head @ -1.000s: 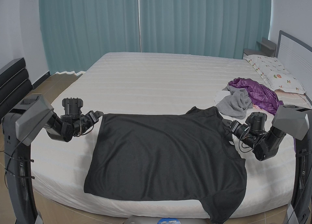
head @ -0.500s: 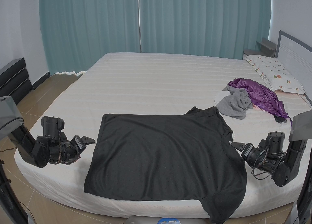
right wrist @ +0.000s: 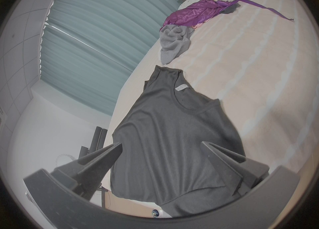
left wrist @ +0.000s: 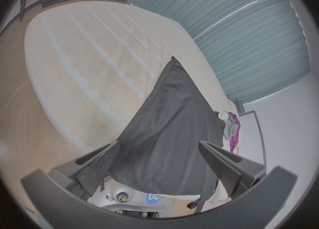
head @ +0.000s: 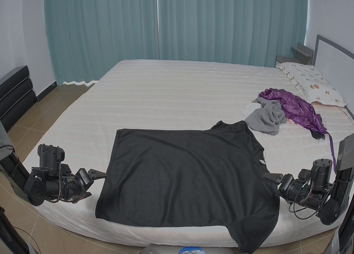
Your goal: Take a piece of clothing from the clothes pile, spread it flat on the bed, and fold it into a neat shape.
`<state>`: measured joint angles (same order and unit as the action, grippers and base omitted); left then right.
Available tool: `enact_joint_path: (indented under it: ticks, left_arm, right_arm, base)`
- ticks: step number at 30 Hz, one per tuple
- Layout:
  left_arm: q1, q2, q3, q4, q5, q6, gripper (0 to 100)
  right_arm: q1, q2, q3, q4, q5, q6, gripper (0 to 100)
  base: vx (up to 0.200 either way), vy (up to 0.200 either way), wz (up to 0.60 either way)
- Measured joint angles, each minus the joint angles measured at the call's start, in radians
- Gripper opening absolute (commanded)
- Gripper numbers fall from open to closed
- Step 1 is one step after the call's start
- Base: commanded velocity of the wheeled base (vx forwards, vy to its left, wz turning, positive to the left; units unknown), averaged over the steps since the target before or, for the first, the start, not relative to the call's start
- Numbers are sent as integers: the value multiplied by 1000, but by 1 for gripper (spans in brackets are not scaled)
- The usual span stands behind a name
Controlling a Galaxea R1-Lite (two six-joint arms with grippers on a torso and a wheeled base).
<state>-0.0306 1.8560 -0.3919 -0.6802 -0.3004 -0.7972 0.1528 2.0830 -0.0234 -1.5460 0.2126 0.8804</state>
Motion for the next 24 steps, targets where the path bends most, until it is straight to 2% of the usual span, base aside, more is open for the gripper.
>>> enact_joint_path:
  ticks: [6, 17, 24]
  left_arm:
    - [0, -7, 9, 0, 0, 0, 100]
    - [-1, 5, 11, -2, 4, 10, 100]
    - [-8, 101, 14, -145, 27, 15, 100]
  right_arm:
    - [8, -4, 6, 1, 0, 3, 100]
    - [10, -2, 6, 1, 0, 5, 100]
    - [11, 1, 6, 1, 0, 6, 100]
  base:
    - [-200, 0, 0]
    - [0, 0, 0]
    - [0, 0, 0]
